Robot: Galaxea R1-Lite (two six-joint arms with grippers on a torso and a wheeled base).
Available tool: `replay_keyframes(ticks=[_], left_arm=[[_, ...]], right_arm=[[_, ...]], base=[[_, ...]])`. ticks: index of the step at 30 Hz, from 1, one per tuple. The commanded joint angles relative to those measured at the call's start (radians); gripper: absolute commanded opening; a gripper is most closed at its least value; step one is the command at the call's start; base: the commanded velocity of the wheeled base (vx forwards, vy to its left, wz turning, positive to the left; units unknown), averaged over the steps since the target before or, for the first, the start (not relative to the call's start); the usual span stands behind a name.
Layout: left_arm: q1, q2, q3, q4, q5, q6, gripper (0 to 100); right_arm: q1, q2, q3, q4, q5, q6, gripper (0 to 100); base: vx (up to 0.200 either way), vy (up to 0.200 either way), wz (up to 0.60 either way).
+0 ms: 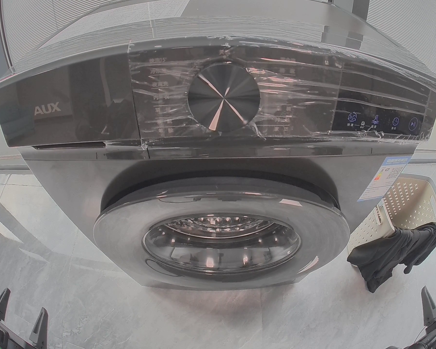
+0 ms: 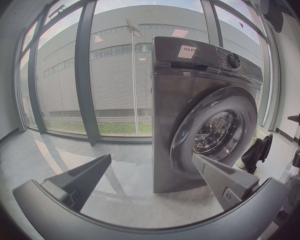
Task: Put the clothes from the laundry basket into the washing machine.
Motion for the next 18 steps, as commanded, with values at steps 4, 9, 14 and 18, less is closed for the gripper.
replay_keyframes(ticks=[4,9,14,18], left_arm=[[-0.001,-0.018,0.016,-0.001,0.000,0.001,100],[-0.001,-0.018,0.016,0.001,0.000,0.001,100],[-0.001,-0.018,0.016,0.001,0.000,0.001,100],[-0.001,-0.018,0.016,0.001,0.000,0.001,100]], right_arm=[[-0.001,0.021,-0.156,0.111,0.243,-0.025,100],[0.016,0.186,-0.168,0.109,0.437,-0.033,100],[0.036,0.375,-0.189,-0.001,0.577,-0.042,100],[0.060,0.610,-0.208,-0.158,0.632,-0.077,100]], base=[[0.000,0.000,0.00],[0.000,0.000,0.00],[0.000,0.000,0.00],[0.000,0.000,0.00]])
